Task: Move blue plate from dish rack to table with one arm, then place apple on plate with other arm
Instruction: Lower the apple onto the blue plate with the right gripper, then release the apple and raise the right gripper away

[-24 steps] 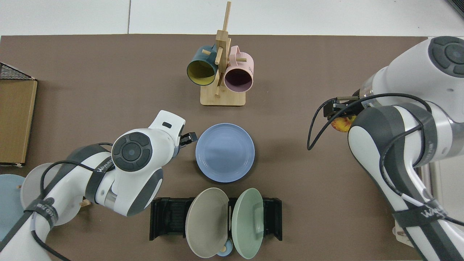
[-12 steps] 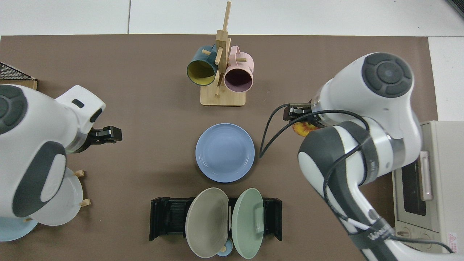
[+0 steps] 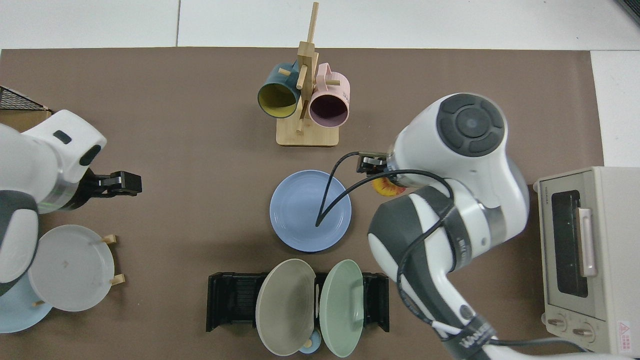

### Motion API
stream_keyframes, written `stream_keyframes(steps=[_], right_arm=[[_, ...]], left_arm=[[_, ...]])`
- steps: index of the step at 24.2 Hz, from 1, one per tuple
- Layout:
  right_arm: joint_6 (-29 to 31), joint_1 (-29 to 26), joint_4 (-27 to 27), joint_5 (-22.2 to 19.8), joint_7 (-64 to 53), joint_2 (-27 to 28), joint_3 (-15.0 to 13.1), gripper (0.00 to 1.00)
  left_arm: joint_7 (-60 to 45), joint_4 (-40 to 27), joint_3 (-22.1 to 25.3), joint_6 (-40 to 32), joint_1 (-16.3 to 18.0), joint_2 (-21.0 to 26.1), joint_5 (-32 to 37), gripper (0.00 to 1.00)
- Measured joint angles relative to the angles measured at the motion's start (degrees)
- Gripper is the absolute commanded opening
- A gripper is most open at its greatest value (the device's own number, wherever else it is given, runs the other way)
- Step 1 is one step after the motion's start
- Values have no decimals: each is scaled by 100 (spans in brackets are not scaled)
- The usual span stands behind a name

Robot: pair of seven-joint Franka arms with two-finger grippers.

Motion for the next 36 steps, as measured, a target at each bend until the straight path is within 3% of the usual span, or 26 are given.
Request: stream_keyframes(steps=[4,10,11,12,13,21,26,36], right_arm=[[491,185,-13,-2,372,398,-3,0],[997,345,-13,1,734,810,-4,0],[1036,372,-13,1,777,856,-3,27],[1064,396,-13,1,809,894,-2,90],[1075,414,-13,1,829,924,-3,99],[794,411,118,3,854,897,-76,100],[276,284,287,1,520,491,-155,100],[-317,-1322,307,-21,-2180,-513,-203,100]], left_arm=[[67,27,9,2,-21,43,-19,100],[95,534,27,-125,-180,484,-21,100],[95,579,32,-144,-186,526,-21,100],[95,605,36,-157,-188,555,-20,100],[95,624,43,-169,-188,574,-20,100],[95,643,74,-242,-195,588,-20,100],[95,642,73,-259,-231,593,-20,100],[95,639,52,-284,-238,608,-21,100]])
